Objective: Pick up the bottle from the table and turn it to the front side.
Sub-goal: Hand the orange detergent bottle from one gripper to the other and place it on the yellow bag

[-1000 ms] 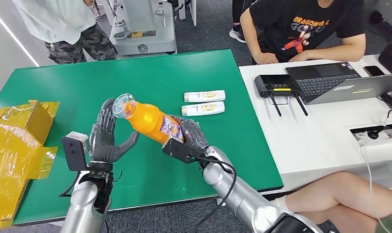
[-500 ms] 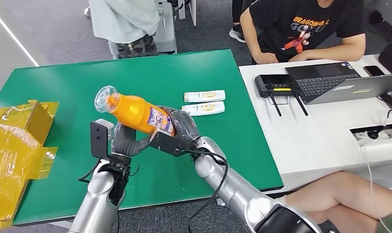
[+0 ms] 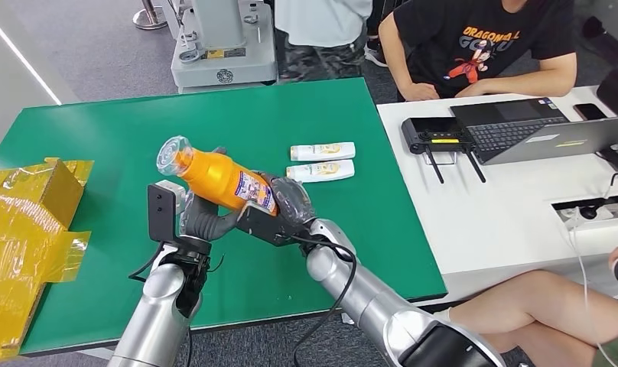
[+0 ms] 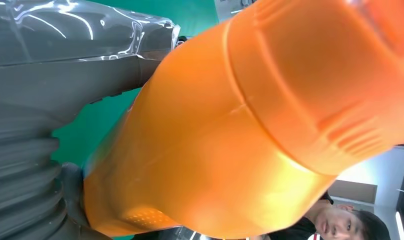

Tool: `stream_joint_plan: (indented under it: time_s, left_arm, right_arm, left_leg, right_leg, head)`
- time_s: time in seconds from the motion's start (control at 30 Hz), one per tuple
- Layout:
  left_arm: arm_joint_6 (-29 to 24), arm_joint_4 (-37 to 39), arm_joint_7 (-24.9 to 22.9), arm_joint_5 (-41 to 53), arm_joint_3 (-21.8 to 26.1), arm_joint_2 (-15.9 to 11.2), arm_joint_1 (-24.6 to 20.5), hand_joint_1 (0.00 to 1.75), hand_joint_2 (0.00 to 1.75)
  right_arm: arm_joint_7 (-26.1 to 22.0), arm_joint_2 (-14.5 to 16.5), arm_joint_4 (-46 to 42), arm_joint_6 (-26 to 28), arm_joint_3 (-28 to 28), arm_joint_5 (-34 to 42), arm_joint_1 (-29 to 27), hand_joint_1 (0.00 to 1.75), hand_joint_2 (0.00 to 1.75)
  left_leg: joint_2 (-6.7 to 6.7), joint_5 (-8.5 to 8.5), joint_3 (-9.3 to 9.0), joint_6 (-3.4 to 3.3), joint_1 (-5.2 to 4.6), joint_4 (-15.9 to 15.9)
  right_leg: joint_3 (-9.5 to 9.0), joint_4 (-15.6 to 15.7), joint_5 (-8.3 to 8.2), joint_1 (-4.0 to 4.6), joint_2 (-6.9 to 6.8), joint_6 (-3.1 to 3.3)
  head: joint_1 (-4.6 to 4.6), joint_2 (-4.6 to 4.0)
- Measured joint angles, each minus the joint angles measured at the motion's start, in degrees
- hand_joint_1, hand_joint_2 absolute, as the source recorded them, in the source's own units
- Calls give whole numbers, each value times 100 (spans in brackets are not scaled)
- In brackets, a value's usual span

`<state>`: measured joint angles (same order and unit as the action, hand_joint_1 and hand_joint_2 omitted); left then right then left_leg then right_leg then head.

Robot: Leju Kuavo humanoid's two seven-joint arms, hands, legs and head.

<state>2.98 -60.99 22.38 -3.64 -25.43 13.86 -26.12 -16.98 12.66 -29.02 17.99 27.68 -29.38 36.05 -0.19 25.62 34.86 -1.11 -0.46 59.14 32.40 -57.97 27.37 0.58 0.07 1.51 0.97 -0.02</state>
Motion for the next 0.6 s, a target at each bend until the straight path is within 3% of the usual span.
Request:
stream_joint_plan:
  time_s: [0.6]
  left_arm:
    - [-10,92,13,-158,9,44,-51,0,175]
  right_arm:
    - [78,-24,332,217,-122,-236,-66,175,175]
  left_leg:
    - [2,0,4,0,0,1]
  right_leg:
    - [5,0,0,0,2,0]
  head:
    - [1,0]
